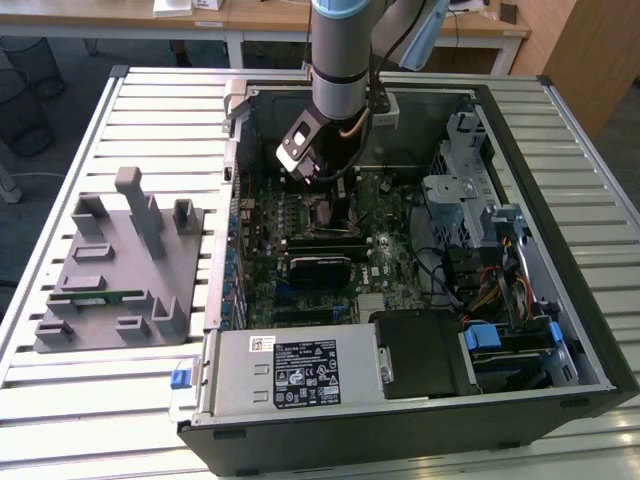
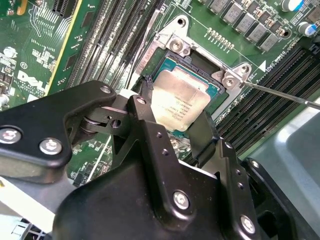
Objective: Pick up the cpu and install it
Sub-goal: 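Place the cpu into insertion slot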
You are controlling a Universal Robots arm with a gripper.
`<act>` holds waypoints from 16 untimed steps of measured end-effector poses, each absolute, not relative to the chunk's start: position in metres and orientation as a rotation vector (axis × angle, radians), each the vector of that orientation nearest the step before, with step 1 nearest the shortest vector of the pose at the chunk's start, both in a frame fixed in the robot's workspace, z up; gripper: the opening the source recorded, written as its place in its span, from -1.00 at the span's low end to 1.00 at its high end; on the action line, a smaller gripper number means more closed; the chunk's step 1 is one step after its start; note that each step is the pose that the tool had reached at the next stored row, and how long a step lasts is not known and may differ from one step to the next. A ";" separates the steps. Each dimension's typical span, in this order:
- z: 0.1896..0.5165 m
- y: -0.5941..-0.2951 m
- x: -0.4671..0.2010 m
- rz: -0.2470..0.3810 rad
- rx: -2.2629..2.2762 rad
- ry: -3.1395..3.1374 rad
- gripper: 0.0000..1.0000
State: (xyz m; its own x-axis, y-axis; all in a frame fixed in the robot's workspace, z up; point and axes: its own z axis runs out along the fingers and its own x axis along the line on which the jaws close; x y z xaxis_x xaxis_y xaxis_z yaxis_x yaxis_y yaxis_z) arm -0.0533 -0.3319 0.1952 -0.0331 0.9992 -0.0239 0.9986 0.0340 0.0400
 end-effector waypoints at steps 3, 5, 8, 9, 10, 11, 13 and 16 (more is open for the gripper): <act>0.195 -0.332 -0.053 0.018 2.161 2.218 0.07; 0.195 -0.332 -0.053 0.018 2.166 2.213 0.07; 0.195 -0.332 -0.052 0.018 2.169 2.210 0.07; 0.195 -0.332 -0.052 0.018 2.169 2.210 0.07; 0.195 -0.332 -0.052 0.018 2.169 2.210 0.07; 0.195 -0.332 -0.052 0.018 2.169 2.210 0.07; 0.195 -0.332 -0.052 0.018 2.169 2.210 0.07; 0.195 -0.332 -0.052 0.018 2.169 2.210 0.07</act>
State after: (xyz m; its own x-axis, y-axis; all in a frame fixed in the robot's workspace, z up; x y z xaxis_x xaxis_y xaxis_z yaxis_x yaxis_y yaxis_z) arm -0.0523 -0.3320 0.1945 -0.0183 0.9995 -0.0239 0.9990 0.0192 0.0399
